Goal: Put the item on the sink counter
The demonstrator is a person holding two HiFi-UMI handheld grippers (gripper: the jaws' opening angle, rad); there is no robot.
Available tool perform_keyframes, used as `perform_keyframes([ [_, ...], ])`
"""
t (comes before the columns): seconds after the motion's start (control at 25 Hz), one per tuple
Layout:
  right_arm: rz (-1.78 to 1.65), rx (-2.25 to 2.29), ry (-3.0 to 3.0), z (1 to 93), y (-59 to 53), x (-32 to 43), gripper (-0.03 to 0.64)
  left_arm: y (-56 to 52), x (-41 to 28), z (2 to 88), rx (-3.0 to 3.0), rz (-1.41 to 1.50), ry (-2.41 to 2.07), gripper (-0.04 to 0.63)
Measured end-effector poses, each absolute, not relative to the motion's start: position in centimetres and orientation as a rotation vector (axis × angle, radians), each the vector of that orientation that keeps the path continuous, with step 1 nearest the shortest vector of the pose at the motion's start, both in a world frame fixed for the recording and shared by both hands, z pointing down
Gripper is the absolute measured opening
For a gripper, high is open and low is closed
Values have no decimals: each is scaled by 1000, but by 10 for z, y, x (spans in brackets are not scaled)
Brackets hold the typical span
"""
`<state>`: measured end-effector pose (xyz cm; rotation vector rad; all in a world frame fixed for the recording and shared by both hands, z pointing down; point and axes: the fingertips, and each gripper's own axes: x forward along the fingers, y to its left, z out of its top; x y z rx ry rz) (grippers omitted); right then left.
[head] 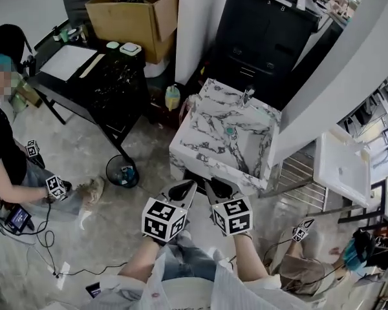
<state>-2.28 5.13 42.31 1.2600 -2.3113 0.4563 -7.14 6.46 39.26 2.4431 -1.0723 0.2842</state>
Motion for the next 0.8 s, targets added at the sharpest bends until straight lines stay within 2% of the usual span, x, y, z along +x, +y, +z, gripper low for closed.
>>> perform_keyframes([
  [0.44, 250, 1311, -2685, 264, 93, -43, 46, 93, -75, 278, 2606, -15, -1048, 21],
  [0.8, 221, 1246, -2715, 257, 111, -50, 11, 117, -75, 253, 2635, -122, -1011, 21],
])
